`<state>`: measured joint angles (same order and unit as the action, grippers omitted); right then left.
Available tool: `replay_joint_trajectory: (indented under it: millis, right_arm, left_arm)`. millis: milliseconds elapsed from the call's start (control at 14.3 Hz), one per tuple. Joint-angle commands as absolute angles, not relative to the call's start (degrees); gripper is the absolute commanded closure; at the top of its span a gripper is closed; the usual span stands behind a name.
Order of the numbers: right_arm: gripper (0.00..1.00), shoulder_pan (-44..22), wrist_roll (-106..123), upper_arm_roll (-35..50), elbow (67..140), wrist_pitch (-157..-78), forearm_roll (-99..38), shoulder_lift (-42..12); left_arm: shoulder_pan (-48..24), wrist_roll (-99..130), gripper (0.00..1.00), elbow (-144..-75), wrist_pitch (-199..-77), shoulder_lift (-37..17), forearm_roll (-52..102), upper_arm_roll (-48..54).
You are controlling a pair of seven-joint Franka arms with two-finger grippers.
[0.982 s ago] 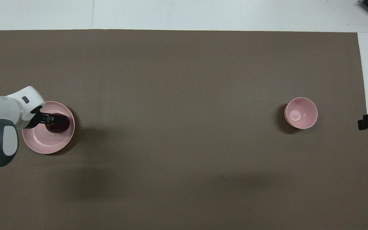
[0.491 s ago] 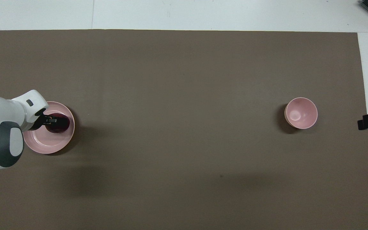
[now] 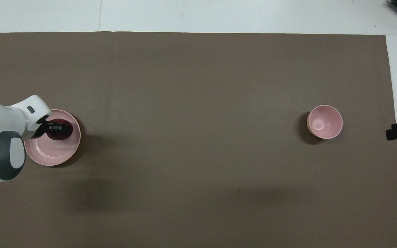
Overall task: Move apple from plate to bowl
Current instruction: 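Lift the apple with the left gripper while the right gripper approaches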
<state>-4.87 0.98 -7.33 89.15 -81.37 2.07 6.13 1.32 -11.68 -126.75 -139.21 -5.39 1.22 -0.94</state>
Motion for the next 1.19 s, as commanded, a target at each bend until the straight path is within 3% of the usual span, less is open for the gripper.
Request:
replay_joint_trajectory:
  millis: [0,280,631,1122]
  right_arm:
    - [0.00,-4.1,2.8,-7.0,90.4,-81.4,3.0,7.1]
    - [0.00,-4.1,2.9,-6.9,90.3,-80.7,1.5,7.1]
    - [0.00,-4.0,2.9,-7.8,91.0,-80.3,-1.4,7.9]
    - [0.00,-3.8,-3.0,-7.9,98.7,-80.7,-6.8,11.6]
  left_arm:
    - [1.8,-12.0,1.00,-126.4,-139.5,-3.4,0.4,-0.5]
    - [1.1,-10.7,1.00,-126.0,-133.5,0.4,0.5,0.3]
    - [-5.8,-7.3,1.00,-126.0,-132.7,0.5,5.0,1.9]
    - [-6.1,3.3,1.00,-122.6,-133.5,-0.5,21.0,15.6]
